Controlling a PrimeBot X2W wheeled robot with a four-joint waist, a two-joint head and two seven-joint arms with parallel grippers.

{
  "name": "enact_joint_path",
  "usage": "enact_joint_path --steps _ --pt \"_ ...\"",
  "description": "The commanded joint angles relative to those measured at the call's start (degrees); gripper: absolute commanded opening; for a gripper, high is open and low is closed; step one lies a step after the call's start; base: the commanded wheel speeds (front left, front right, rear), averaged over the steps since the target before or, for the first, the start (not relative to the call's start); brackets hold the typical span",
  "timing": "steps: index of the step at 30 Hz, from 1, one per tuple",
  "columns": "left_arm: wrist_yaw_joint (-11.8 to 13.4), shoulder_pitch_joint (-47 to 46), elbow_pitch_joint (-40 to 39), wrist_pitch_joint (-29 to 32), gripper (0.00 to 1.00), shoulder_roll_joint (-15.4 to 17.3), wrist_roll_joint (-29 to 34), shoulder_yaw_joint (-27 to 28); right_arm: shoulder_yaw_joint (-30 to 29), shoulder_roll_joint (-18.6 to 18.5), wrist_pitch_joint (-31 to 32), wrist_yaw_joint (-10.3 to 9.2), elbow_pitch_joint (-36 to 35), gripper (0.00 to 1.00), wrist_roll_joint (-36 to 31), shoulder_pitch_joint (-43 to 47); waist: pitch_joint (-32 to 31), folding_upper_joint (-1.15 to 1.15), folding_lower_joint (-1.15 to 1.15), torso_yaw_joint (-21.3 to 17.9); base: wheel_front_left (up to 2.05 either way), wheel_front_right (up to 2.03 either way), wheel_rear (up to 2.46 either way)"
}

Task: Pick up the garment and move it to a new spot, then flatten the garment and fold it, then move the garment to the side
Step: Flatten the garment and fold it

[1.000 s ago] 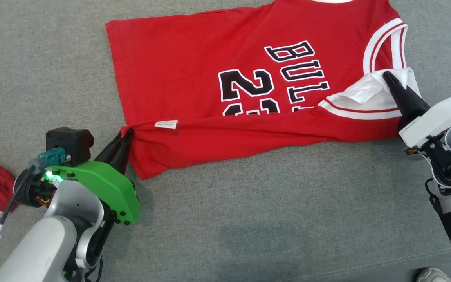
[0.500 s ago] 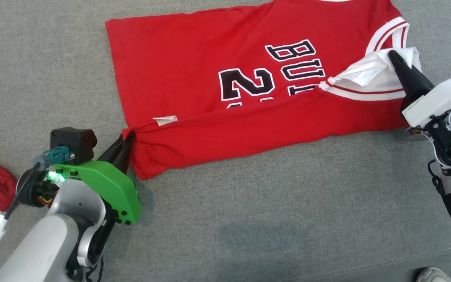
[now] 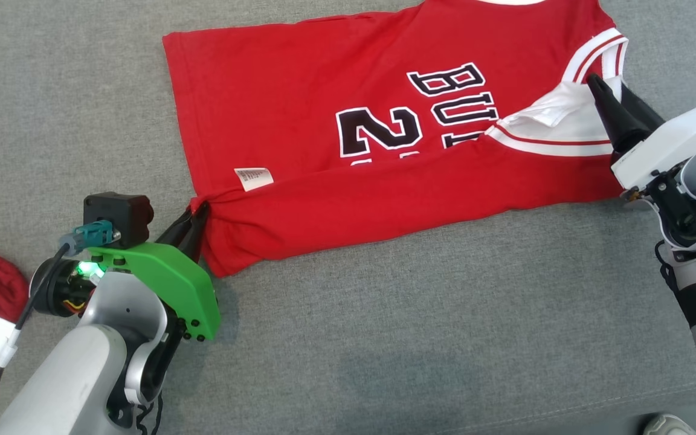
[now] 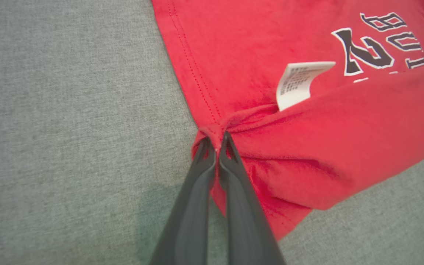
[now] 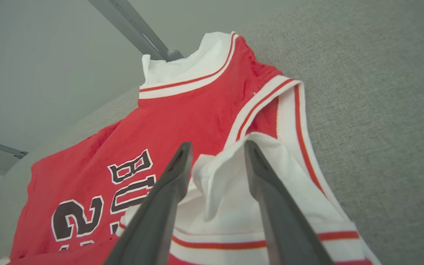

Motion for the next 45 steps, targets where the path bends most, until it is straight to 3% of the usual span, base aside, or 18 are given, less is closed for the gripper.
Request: enact_joint_path --steps 1,7,13,21,27,34,39,45 --pt "0.22 -0.62 0.28 -0.15 1.0 -0.03 0.47 0.26 0.25 -0.4 -0.82 0.02 0.16 1.0 -0.75 -0.75 -0.34 0.0 0.0 -0.01 0.0 0.0 0.0" --pt "1.12 2.1 0.6 -1.49 1.0 -0.48 -0.34 0.55 0.68 -1.74 -4.82 0.02 0.01 1.0 -0.45 -0.65 -2.51 0.0 0.0 0.0 0.0 0.0 0.0" --pt "1.83 5.63 -1.09 -6.79 1.0 -1.87 -0.43 1.44 1.47 -4.44 -10.31 0.02 -2.67 1.0 -1.88 4.18 -5.76 0.0 0.0 0.34 0.0 0.0 0.0" --pt "1.69 11.64 -1.73 -15.36 1.0 -3.75 1.19 0.85 -0.65 -8.02 -21.42 0.02 -6.29 1.0 -12.87 15.1 -10.17 0.0 0.0 0.95 0.0 0.0 0.0" --pt "1.78 16.53 2.01 -22.78 1.0 -4.82 2.81 0.16 -7.93 -4.44 -27.18 0.02 -8.45 1.0 -23.33 24.77 -14.02 0.0 0.0 1.17 0.0 0.0 0.0" --pt "0.9 20.81 7.09 -32.73 1.0 -7.0 3.68 0.72 -16.48 1.99 -28.24 0.0 -14.61 1.0 -36.19 33.76 -17.8 0.0 0.0 1.2 0.0 0.0 0.0" --pt "-0.46 21.5 11.06 -35.05 1.0 -8.81 3.96 1.3 -18.86 6.25 -28.24 0.0 -16.5 1.0 -39.59 38.03 -19.0 0.0 0.0 1.61 0.0 0.0 0.0" --pt "-1.94 18.37 14.47 -35.45 1.0 -10.22 4.1 1.84 -17.87 6.17 -28.25 0.0 -13.78 1.0 -39.7 36.1 -18.61 0.0 0.0 1.75 0.0 0.0 0.0"
